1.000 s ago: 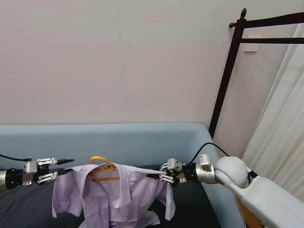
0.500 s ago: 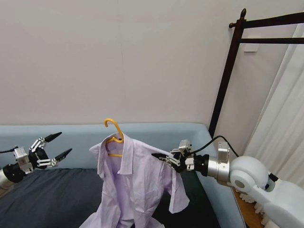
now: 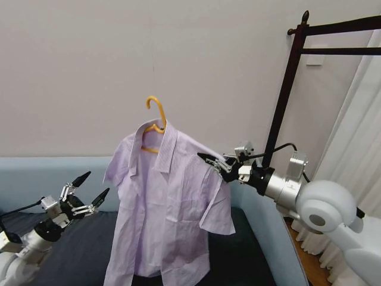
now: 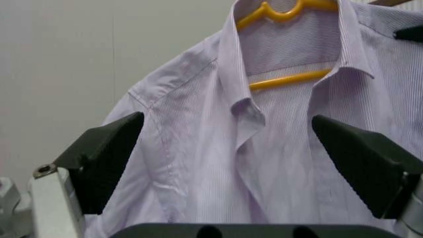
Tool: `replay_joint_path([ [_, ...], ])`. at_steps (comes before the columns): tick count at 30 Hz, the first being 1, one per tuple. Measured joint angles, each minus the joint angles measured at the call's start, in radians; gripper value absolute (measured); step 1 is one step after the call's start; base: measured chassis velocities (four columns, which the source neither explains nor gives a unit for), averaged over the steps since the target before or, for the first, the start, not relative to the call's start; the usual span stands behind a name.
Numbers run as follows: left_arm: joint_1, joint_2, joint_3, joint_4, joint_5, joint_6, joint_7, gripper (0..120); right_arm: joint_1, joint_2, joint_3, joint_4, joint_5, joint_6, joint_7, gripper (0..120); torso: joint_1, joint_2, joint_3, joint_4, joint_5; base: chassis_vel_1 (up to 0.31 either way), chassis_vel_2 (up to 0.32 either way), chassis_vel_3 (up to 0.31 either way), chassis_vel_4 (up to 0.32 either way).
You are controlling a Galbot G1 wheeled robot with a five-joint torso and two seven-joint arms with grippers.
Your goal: Pick up the clothes from the sofa and hang them on the clothes hanger.
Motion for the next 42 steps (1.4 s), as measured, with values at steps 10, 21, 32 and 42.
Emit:
replay_joint_path([
  [10, -0.182, -0.032, 0.190, -0.084, 0.066, 0.087, -0.308, 98, -0.005, 0.022, 0.015, 0.009, -0.001, 0.005, -0.009, 0, 0.000, 0.000, 0.000, 0.0001, 0.0000, 0.000, 0.000, 0.000, 0.000],
  [21, -0.319, -0.085, 0.305, -0.010, 0.059, 0.093, -0.360, 69, -0.019, 0.030, 0.015, -0.008, -0.023, 0.012, -0.033, 0, 0.000, 0.000, 0.000, 0.0002, -0.0002, 0.000, 0.000, 0.000, 0.000],
  [32, -0.367, -0.109, 0.360, 0.003, 0.057, 0.085, -0.338, 28, -0.015, 0.039, 0.007, -0.026, -0.026, 0.018, -0.034, 0, 0.000, 0.000, 0.000, 0.0002, -0.0002, 0.000, 0.000, 0.000, 0.000],
  [42, -0.376, -0.117, 0.372, -0.019, 0.039, 0.061, -0.288, 0, -0.017, 0.042, -0.001, -0.025, -0.006, 0.025, -0.006, 0, 0.000, 0.000, 0.000, 0.0003, -0.0003, 0.000, 0.000, 0.000, 0.000],
])
